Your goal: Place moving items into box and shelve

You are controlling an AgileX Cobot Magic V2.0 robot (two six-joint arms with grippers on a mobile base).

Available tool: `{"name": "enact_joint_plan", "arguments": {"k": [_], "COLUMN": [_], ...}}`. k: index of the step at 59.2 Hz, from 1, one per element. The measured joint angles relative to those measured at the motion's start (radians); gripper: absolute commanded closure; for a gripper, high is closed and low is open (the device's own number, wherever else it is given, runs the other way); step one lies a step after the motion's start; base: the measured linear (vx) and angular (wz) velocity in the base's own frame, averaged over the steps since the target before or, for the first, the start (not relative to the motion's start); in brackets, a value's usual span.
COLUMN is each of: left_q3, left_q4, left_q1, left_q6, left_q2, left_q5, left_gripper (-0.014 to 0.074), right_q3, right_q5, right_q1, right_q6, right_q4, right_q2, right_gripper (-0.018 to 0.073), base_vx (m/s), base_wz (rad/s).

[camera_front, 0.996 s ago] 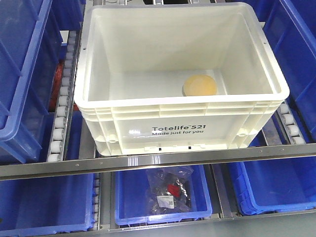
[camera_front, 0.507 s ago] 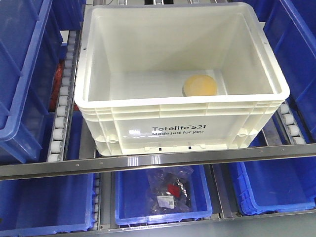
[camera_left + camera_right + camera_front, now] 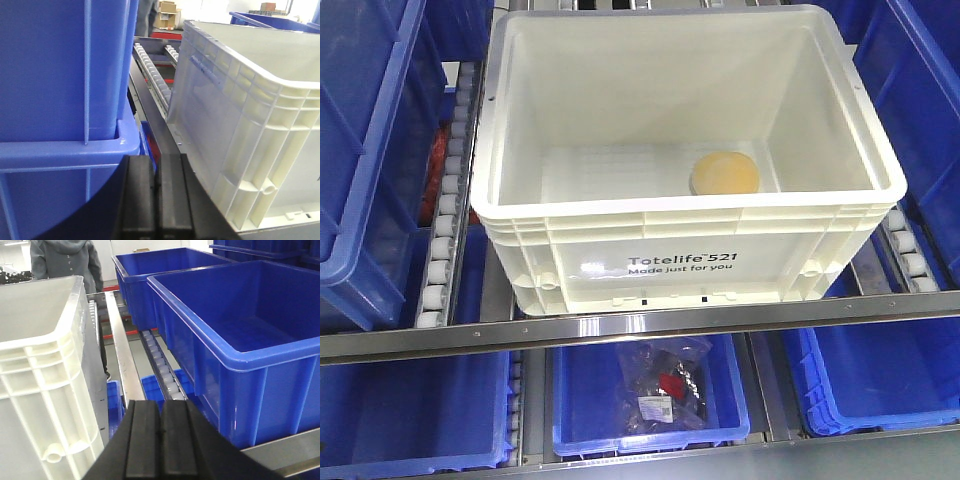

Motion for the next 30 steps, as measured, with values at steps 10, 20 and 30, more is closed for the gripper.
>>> {"name": "enact_joint_plan", "arguments": {"k": [10, 20, 30], "left_q3": [0.0, 0.0, 0.0], "left_q4": [0.0, 0.0, 0.0], "left_q1": [0.0, 0.0, 0.0], "left_q6": [0.0, 0.0, 0.0], "left_q2": [0.0, 0.0, 0.0], "left_q5": [0.0, 0.0, 0.0], "left_gripper": [0.0603, 0.0603, 0.0603], "right_q3": [0.0, 0.0, 0.0], "right_q5": [0.0, 0.0, 0.0], "right_q1": [0.0, 0.0, 0.0], "right_q6": [0.0, 0.0, 0.0], "right_q4": [0.0, 0.0, 0.0], "right_q2": [0.0, 0.0, 0.0], "right_gripper": [0.0566, 0.0566, 0.0566], "base_vx": [0.0, 0.0, 0.0], "base_wz": [0.0, 0.0, 0.0]}}
